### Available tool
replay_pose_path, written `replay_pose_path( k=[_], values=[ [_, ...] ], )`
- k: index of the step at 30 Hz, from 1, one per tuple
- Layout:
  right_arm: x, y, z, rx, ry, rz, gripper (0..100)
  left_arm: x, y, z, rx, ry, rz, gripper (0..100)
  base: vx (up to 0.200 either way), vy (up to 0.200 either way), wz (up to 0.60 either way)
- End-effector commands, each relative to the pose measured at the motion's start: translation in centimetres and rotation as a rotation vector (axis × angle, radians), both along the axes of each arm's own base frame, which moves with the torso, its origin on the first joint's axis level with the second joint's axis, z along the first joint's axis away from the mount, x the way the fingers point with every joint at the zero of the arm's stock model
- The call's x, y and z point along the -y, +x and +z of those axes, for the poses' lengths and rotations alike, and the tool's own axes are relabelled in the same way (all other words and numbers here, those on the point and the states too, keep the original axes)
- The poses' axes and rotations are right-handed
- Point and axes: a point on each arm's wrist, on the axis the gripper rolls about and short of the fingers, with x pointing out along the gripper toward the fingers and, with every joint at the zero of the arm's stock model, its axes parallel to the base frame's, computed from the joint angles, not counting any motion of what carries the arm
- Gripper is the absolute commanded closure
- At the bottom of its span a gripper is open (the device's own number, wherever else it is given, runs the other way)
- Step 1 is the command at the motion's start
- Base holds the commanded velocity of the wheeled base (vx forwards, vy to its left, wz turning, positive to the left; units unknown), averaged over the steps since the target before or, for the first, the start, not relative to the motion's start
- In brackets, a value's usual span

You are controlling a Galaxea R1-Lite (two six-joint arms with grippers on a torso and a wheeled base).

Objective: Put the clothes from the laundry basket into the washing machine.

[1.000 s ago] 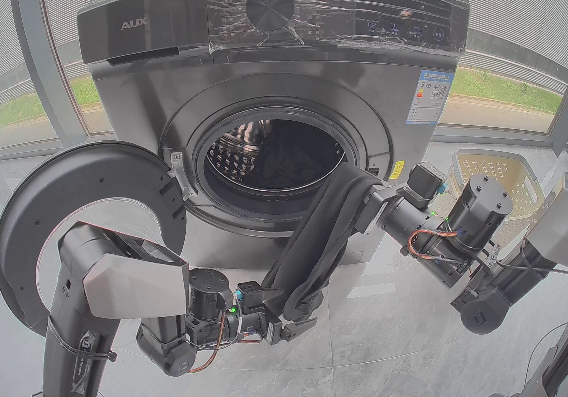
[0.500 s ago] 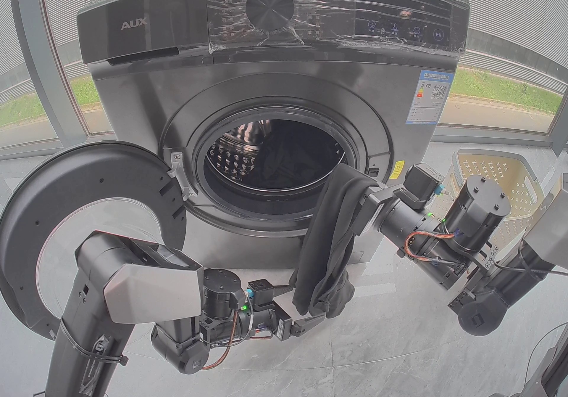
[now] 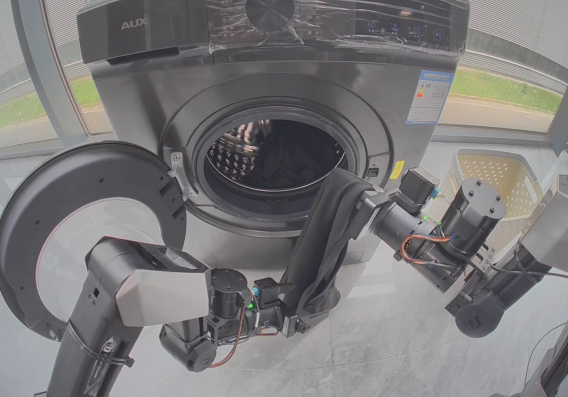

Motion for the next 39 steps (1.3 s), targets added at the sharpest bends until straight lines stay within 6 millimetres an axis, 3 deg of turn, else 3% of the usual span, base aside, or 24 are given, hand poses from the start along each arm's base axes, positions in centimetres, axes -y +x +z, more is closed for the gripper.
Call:
replay_pose_path(
  k=[1,5,6,16,21,23,24,28,30,34,39],
  values=[
    [0.0,0.0,-0.1,-0.004,-0.001,0.001,100,0.3,0.7,-0.6,0.009,-0.012,0.006,0,0.0,0.0,0.0],
    [0.0,0.0,-0.1,-0.005,0.0,0.002,100,0.4,1.3,-1.1,0.001,-0.026,0.018,0,0.0,0.0,0.0],
    [0.0,0.0,-0.1,-0.005,0.0,0.002,100,0.4,1.4,-1.2,0.0,-0.027,0.02,100,0.0,0.0,0.0],
    [0.0,0.0,-0.1,-0.005,0.0,0.002,100,0.3,1.8,-0.6,0.021,-0.03,0.063,100,0.0,0.0,0.0],
    [0.2,0.2,-0.3,-0.01,-0.004,-0.009,100,-1.1,1.6,2.4,0.055,-0.045,0.112,100,0.0,0.0,0.0],
    [0.4,0.2,-0.5,-0.016,-0.01,-0.016,100,-2.7,0.9,4.7,0.067,-0.047,0.139,100,0.0,0.0,0.0],
    [0.4,0.2,-0.5,-0.016,-0.01,-0.016,100,-2.7,0.9,4.7,0.067,-0.047,0.139,100,0.0,0.0,0.0],
    [1.1,0.6,-1.3,-0.044,-0.029,-0.059,100,-6.8,-1.9,10.3,0.106,-0.079,0.189,100,0.0,0.0,0.0],
    [1.4,0.9,-1.8,-0.057,-0.04,-0.073,100,-8.4,-2.9,11.7,0.114,-0.089,0.202,100,0.0,0.0,0.0],
    [2.4,1.1,-2.7,-0.087,-0.067,-0.095,100,-11.4,-4.8,12.8,0.098,-0.081,0.224,100,0.0,0.0,0.0],
    [3.2,1.3,-3.6,-0.116,-0.093,-0.115,100,-12.8,-5.4,13.1,0.115,-0.058,0.26,100,0.0,0.0,0.0]
  ],
)
